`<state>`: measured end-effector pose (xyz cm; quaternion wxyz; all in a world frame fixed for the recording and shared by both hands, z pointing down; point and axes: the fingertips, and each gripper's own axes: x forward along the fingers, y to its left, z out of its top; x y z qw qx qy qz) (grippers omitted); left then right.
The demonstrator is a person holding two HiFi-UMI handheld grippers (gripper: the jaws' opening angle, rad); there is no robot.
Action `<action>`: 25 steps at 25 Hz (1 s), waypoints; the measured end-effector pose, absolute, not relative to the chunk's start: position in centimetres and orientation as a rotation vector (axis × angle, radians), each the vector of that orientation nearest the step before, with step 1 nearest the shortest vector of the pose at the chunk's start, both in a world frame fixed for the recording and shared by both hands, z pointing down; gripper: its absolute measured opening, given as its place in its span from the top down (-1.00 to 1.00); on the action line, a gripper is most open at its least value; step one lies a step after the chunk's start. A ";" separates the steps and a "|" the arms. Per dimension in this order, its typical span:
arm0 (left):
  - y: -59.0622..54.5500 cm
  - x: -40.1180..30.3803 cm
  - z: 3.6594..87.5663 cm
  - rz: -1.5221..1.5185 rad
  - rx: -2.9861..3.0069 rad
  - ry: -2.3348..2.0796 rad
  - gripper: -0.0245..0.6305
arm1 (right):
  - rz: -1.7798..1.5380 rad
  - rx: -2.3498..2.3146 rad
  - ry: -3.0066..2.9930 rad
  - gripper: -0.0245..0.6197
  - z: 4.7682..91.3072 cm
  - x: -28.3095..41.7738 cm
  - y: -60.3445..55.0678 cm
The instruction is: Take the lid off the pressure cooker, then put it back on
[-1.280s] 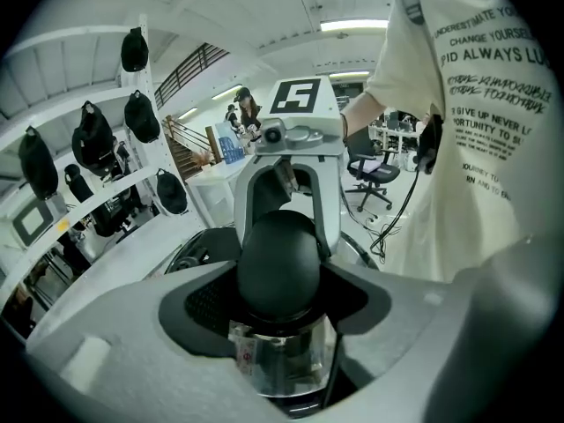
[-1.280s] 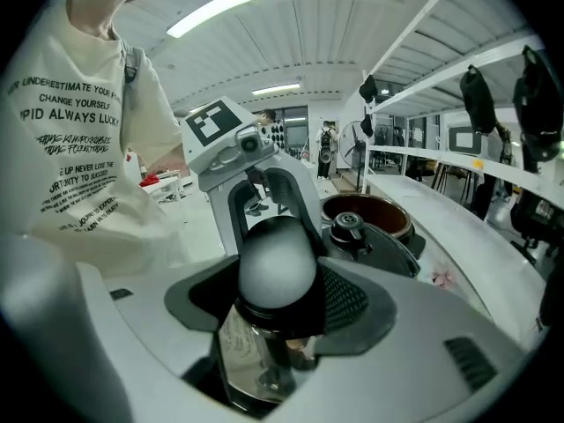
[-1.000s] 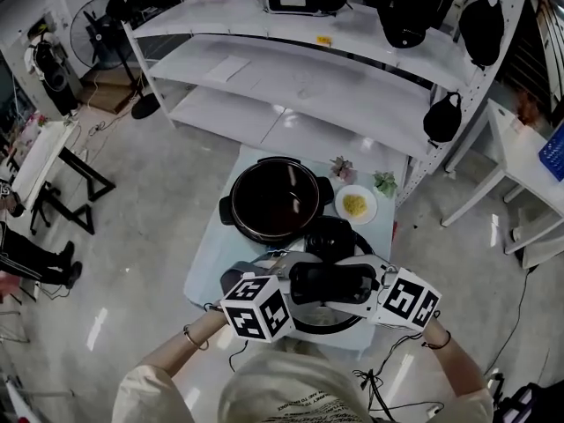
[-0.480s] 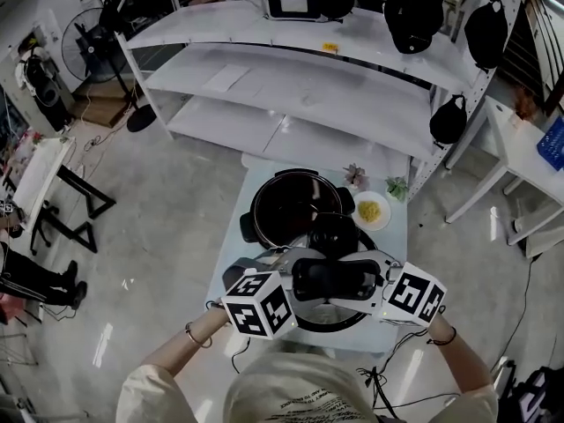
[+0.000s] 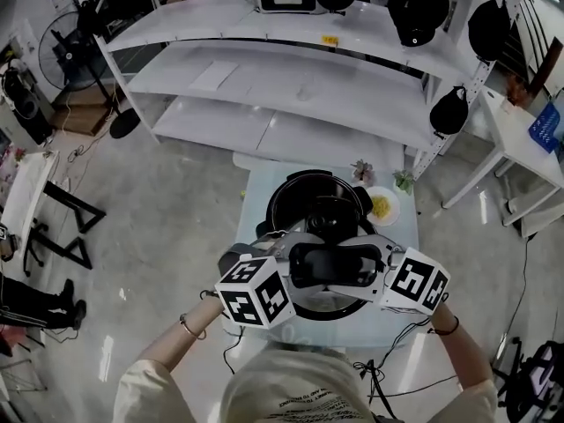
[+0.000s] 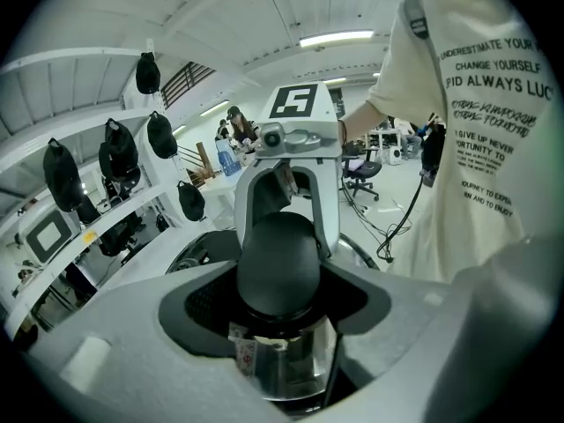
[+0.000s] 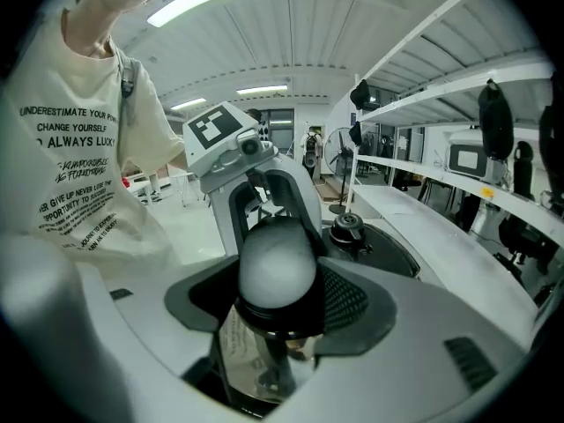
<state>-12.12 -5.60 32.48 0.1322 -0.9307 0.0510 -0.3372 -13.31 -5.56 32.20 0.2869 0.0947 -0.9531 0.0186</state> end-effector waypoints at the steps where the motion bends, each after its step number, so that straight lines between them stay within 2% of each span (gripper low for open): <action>1: -5.9 -12.6 32.4 -0.975 -2.700 0.143 0.04 | 0.047 0.257 -2.547 0.07 32.2 -13.7 -5.9; 10: -8.5 -14.4 32.1 -0.967 -2.706 0.121 0.04 | 0.056 0.273 -2.543 0.07 31.9 -15.6 -8.5; 25: -14.5 -13.6 32.4 -1.003 -2.752 0.133 0.04 | 0.117 0.222 -2.549 0.07 32.2 -14.8 -14.5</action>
